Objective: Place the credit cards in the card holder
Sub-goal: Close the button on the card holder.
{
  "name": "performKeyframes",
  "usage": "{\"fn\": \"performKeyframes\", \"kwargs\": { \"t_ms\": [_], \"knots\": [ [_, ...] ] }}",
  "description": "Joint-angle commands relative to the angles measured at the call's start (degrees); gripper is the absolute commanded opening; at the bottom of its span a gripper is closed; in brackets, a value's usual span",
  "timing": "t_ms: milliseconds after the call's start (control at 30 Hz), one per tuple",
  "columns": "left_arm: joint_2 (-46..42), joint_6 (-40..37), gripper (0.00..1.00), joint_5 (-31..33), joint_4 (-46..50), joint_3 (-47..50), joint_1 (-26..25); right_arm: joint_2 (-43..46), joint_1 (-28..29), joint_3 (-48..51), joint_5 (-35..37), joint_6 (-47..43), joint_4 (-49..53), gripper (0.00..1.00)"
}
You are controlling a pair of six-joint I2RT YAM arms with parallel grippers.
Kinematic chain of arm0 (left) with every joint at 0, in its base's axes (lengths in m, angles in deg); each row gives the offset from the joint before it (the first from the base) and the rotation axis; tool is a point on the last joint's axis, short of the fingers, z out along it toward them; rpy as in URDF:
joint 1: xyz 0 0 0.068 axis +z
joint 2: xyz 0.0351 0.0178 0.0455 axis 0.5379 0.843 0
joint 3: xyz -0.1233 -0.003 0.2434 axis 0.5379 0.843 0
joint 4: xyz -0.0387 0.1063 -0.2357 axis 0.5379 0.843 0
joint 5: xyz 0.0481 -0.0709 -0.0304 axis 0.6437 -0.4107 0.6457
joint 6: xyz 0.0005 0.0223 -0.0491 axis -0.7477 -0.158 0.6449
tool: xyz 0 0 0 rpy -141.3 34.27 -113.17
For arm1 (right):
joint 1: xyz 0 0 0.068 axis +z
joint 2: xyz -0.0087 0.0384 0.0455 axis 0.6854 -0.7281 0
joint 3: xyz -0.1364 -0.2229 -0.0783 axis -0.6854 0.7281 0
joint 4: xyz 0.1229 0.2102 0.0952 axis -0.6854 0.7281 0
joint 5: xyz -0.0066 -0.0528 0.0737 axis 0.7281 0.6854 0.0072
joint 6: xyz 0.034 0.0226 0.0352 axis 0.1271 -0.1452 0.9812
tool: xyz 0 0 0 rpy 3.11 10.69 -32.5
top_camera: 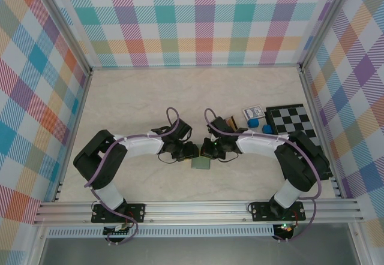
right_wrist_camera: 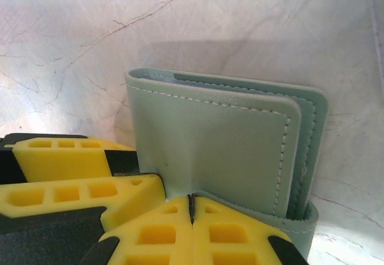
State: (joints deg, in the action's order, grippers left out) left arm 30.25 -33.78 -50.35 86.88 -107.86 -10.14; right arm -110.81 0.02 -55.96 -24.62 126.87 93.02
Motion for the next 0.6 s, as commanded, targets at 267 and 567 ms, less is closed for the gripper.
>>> {"fn": "performKeyframes", "kwargs": {
  "t_ms": [267,567],
  "knots": [
    [-2.9,-0.1,0.37,1.9,-0.9,0.1,-1.4,8.3,1.5,-4.2,6.4,-4.5,10.2,0.24],
    [-16.4,-2.3,0.44,17.5,6.6,1.9,-1.4,27.2,-1.4,-7.7,42.7,-7.9,30.6,0.69]
  ]
}}
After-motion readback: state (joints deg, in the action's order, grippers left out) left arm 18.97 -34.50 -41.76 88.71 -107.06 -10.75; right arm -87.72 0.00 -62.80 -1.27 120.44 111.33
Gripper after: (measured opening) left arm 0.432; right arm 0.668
